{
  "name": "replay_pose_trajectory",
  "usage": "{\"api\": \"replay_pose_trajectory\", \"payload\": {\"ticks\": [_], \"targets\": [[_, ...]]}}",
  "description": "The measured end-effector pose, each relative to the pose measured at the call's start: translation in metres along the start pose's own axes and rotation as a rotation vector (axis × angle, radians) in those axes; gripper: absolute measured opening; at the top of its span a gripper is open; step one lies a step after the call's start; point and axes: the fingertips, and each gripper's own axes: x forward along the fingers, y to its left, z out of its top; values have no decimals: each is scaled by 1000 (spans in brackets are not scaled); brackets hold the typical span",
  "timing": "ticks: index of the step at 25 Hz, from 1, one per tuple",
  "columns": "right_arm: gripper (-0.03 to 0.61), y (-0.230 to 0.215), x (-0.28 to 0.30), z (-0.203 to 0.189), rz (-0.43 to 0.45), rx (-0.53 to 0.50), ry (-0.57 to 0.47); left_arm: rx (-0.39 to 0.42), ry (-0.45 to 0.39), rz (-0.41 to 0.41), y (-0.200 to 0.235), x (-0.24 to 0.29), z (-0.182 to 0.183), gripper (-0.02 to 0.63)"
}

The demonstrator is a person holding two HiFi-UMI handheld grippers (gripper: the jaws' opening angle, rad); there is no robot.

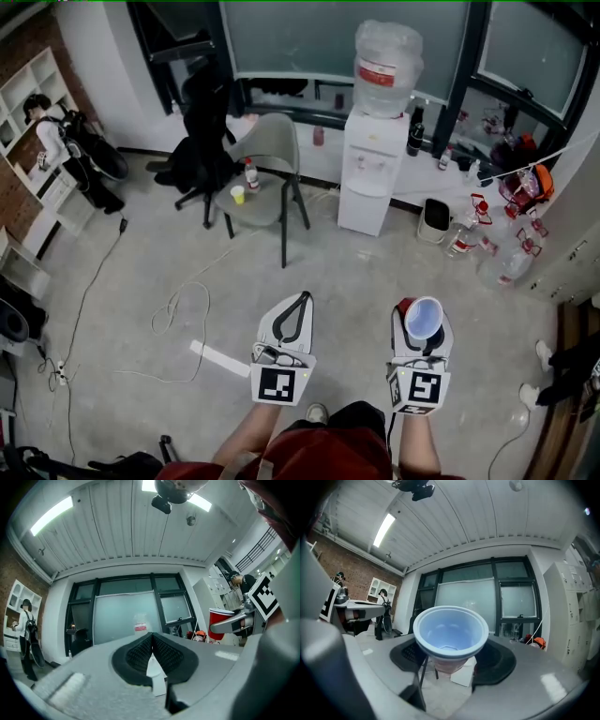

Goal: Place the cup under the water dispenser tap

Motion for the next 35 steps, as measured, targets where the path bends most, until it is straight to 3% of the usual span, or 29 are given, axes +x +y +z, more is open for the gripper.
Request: {"api": "replay_pose_trajectory", "payload": {"ticks": [8,25,35], "targets": [[287,-38,43,-14,-22,33,-25,7,20,-33,-9,53,-22,0],[287,-212,248,-49,19,48,12,20,61,14,-42,318,-62,0],[287,-274,315,-78,49,83,43,38,92,34,-60,405,-84,0]]}}
